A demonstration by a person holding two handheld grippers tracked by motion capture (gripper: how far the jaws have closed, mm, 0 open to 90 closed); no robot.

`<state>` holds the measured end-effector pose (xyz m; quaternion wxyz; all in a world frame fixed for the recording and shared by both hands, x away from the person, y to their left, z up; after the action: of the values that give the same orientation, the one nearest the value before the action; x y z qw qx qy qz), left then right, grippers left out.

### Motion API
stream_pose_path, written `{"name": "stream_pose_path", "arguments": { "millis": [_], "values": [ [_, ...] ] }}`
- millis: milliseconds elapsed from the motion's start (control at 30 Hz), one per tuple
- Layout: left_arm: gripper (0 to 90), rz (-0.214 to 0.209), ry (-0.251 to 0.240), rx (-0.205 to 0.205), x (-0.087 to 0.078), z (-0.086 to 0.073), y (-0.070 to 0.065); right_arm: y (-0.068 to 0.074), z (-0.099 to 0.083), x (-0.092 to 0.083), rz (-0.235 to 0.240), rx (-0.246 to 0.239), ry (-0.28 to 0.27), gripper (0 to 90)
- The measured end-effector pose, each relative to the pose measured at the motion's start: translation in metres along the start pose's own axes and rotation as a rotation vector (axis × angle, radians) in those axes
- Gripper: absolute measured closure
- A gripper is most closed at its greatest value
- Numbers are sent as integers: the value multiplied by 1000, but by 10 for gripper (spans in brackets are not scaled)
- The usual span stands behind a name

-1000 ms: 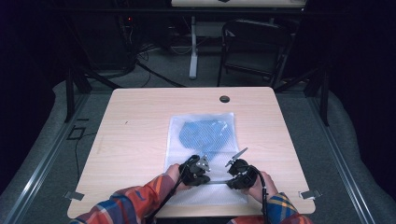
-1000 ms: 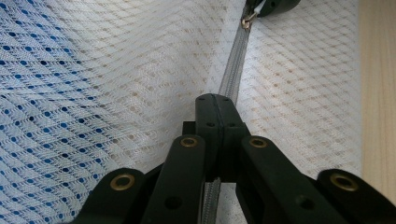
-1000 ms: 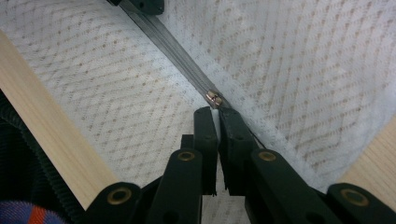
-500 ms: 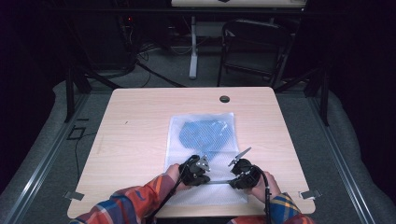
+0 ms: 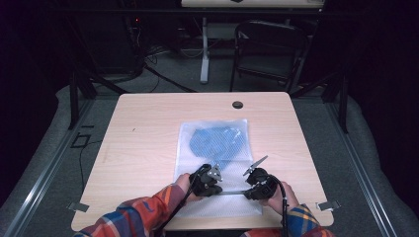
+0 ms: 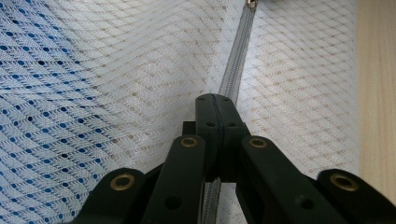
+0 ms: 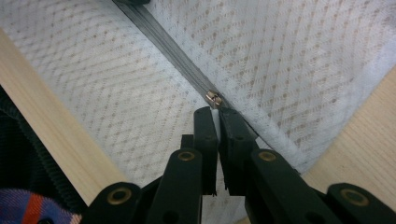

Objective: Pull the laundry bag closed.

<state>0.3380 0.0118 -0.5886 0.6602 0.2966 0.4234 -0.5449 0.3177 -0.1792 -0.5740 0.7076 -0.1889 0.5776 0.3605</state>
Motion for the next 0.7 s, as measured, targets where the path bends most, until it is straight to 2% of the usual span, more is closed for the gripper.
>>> {"name": "stream_pose_path", "arguments": {
  "millis": [33, 200, 333, 467, 700],
  "values": [
    [900, 0, 1, 0, 0, 0, 0, 0, 0, 1, 5, 11, -15, 868],
    [900, -1, -1, 0, 0, 0, 0, -2, -2, -1, -4, 4, 0, 868],
    [900, -1, 0, 0, 0, 0, 0, -3, -4, -2, 7, 22, -23, 868],
    [900, -1, -1, -1, 0, 0, 0, -5, -6, -4, -2, 18, -8, 868],
    [900, -6, -1, -4, 0, 0, 1, -8, -10, -6, 1, 31, -24, 868]
  ]
}}
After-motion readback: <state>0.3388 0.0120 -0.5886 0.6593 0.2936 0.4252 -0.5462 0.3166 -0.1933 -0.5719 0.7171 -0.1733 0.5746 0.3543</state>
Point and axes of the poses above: each handheld gripper's, and its own axes: x roughly forward along the jaws, z roughly out of its top, y roughly to its left, the point moved 3 cm from there along x, roughly forward along the jaws, and after that the axes turned 5 degrees about y, right-handed, at the moved point
